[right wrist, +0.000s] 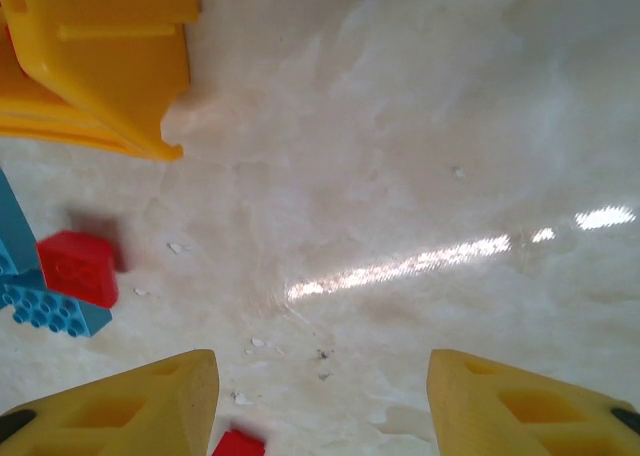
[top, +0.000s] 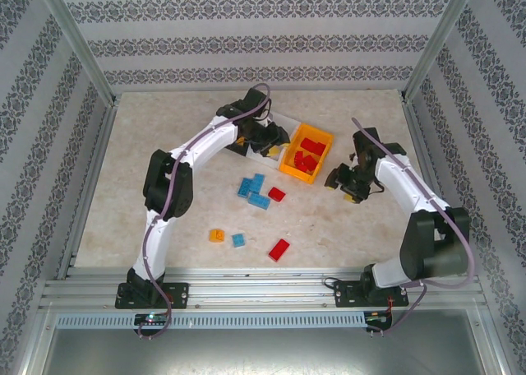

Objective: Sort the legos into containers by color

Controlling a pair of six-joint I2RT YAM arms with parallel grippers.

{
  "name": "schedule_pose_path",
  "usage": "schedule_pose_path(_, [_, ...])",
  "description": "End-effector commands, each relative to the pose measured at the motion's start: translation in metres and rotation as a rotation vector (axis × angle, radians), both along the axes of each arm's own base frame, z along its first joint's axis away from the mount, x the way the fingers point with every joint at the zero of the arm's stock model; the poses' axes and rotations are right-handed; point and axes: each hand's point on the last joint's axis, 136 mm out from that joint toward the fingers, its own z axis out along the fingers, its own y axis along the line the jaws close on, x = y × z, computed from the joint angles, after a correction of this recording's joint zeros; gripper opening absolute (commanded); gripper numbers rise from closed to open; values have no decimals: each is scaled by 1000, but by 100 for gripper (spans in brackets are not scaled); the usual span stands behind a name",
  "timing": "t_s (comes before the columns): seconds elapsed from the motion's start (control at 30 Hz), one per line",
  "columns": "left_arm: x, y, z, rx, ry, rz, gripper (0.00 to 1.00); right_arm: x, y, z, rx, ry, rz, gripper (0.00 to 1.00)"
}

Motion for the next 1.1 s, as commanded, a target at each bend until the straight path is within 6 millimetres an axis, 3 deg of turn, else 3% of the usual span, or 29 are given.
schedule_pose_path(0.0, [-24, 22, -11, 121, 45, -48, 44, -3, 35, -1, 90, -33, 94, 59])
schedule_pose_path(0.2, [-54, 66, -22, 195, 55, -8, 48, 7, 99, -11, 43, 2, 318, 61])
schedule_pose_path(0.4, [-85, 125, -25, 226, 62, 97, 51, 24, 143, -32, 4, 103, 335, 68])
schedule_pose_path(0.5, [-102, 153, -23, 255, 57, 134, 52, 30, 152, -40, -27, 136, 301, 76])
schedule_pose_path(0.7, [-129, 192, -19, 270, 55, 206, 53, 35, 152, -55, -82, 189, 228, 77])
schedule_pose_path(1.07, [-144, 217, -18, 269, 59, 250, 53, 47, 164, -70, -92, 211, 206, 77])
